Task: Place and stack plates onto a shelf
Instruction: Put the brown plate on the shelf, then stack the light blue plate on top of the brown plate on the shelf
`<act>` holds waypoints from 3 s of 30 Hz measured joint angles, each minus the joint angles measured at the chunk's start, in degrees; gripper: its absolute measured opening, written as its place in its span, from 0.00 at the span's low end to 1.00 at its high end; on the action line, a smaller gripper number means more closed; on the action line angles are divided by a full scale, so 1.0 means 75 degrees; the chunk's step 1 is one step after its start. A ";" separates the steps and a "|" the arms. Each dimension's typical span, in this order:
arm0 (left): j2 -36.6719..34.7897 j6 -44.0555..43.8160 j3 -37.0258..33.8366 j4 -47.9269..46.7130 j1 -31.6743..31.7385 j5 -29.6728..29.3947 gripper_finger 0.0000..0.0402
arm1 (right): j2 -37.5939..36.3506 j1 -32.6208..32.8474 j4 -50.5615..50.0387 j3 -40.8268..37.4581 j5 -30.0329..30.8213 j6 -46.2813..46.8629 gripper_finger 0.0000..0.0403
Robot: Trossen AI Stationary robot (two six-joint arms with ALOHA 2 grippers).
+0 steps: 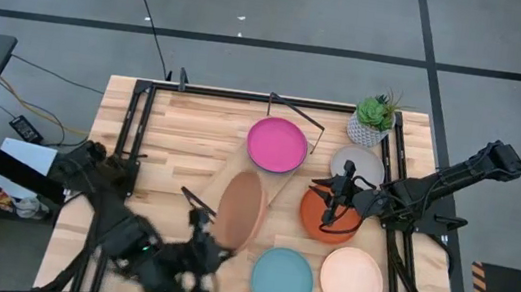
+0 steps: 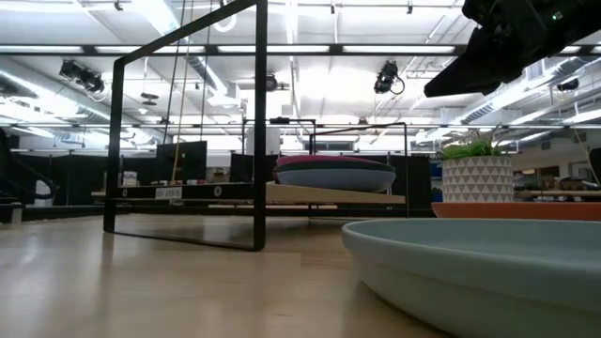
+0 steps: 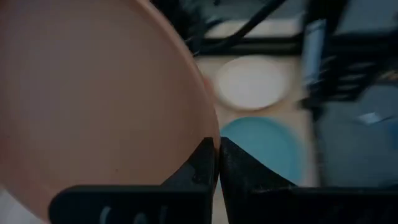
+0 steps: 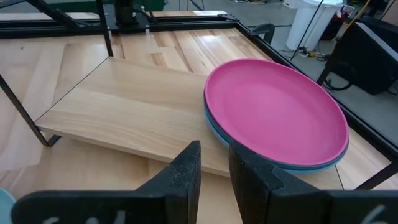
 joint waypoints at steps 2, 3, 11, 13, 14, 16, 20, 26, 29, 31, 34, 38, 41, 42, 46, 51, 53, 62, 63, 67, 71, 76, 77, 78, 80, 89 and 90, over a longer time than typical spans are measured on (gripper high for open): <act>0.0020 0.0025 -0.0070 -0.0403 0.0459 0.0215 0.04 | 0.0000 0.0002 0.0012 0.0000 0.0002 0.0090 0.22; 0.0030 0.0028 -0.0136 -0.0576 0.0713 0.0409 0.04 | 0.0000 0.0002 0.0013 -0.0001 -0.0001 0.0151 0.22; 0.0078 0.0965 -0.1275 -0.0847 0.2840 0.2886 0.04 | -0.0001 0.0005 0.0226 -0.0289 -0.0587 0.0683 0.22; 0.0078 0.0782 -0.1546 -0.0781 0.3383 0.3616 0.04 | -0.0002 0.0009 0.0188 -0.0300 -0.0594 0.0813 0.22; 0.0078 0.0720 -0.1703 -0.0696 0.3623 0.3861 0.04 | -0.0003 0.0009 0.0189 -0.0300 -0.0595 0.0854 0.22; 0.0078 0.0548 -0.1944 -0.0573 0.4053 0.4211 0.04 | -0.0001 0.0009 0.0192 -0.0300 -0.0595 0.0864 0.22; 0.0075 0.0312 -0.2339 -0.0490 0.4628 0.4715 0.04 | -0.0003 0.0009 0.0201 -0.0300 -0.0595 0.0890 0.22; 0.0165 0.0218 -0.2516 -0.0499 0.4762 0.5605 0.04 | -0.0003 0.0009 0.0189 -0.0300 -0.0598 0.0898 0.22; 0.0262 0.0359 -0.2521 -0.0470 0.4582 0.5978 0.04 | -0.0003 0.0009 0.0187 -0.0300 -0.0596 0.0993 0.22; 0.0296 0.0505 -0.2520 -0.0519 0.4468 0.6120 0.04 | -0.0002 0.0009 0.0189 -0.0300 -0.0598 0.1004 0.22; 0.0294 0.0890 -0.2521 -0.0644 0.4306 0.6229 0.05 | -0.0002 0.0009 0.0163 -0.0300 -0.0598 0.1013 0.22; 0.0294 0.1380 -0.2483 -0.1048 0.4130 0.6465 0.05 | -0.0003 0.0009 0.0128 -0.0300 -0.0636 0.1033 0.22; 0.0298 0.2213 -0.2470 -0.1010 0.3974 0.6530 0.05 | -0.0003 0.0009 0.0134 -0.0300 -0.0742 0.1036 0.22; 0.0325 0.2412 -0.2470 -0.0955 0.3928 0.6499 0.05 | -0.0003 0.0009 0.0137 -0.0300 -0.0746 0.1033 0.22; 0.0562 0.2805 -0.2470 -0.0890 0.3824 0.6460 0.05 | -0.0003 0.0009 0.0163 -0.0300 -0.0747 0.1033 0.22; 0.0806 0.3061 -0.2469 -0.0889 0.3836 0.6474 0.05 | -0.0003 0.0009 0.0169 -0.0300 -0.0747 0.1022 0.22; 0.0811 0.3024 -0.2464 -0.0946 0.3836 0.6470 0.06 | -0.0003 0.0009 0.0169 -0.0300 -0.0756 0.1025 0.22; 0.0813 0.2704 -0.2464 -0.1169 0.3795 0.6478 0.22 | -0.0003 0.0009 0.0129 -0.0300 -0.0821 0.1029 0.22; 0.0813 0.2706 -0.2464 -0.1148 0.3792 0.6478 0.24 | -0.0002 0.0009 0.0139 -0.0300 -0.0823 0.1021 0.22; 0.0819 0.2703 -0.2206 -0.1124 0.3846 0.6356 0.25 | -0.0003 0.0009 0.0192 -0.0300 -0.0823 0.1013 0.22; 0.0819 0.2861 -0.1856 -0.0885 0.3839 0.5848 0.25 | -0.0003 0.0009 0.0195 -0.0300 -0.0966 0.1065 0.22; 0.0819 0.3978 -0.1454 0.0094 0.3722 0.5203 0.25 | -0.0003 0.0009 0.0160 -0.0300 -0.1053 0.0965 0.22; 0.0819 0.4284 -0.1422 0.0515 0.3672 0.5180 0.25 | -0.0003 0.0009 0.0160 -0.0300 -0.1115 0.0947 0.22; 0.0819 0.4583 -0.1415 0.0976 0.3605 0.5226 0.25 | -0.0002 0.0009 0.0149 -0.0300 -0.1184 0.0941 0.22; 0.0819 0.5195 -0.1469 0.1813 0.3436 0.5537 0.25 | -0.0003 0.0009 0.0058 -0.0300 -0.1342 0.0952 0.22; 0.1207 0.7236 -0.1852 0.3387 0.2375 0.6075 0.25 | 0.0000 0.0082 -0.0326 -0.0300 -0.1349 0.1032 0.22; 0.1289 0.7313 -0.1852 0.3645 0.2285 0.6019 0.25 | 0.0000 0.0082 -0.0329 -0.0300 -0.1321 0.1024 0.22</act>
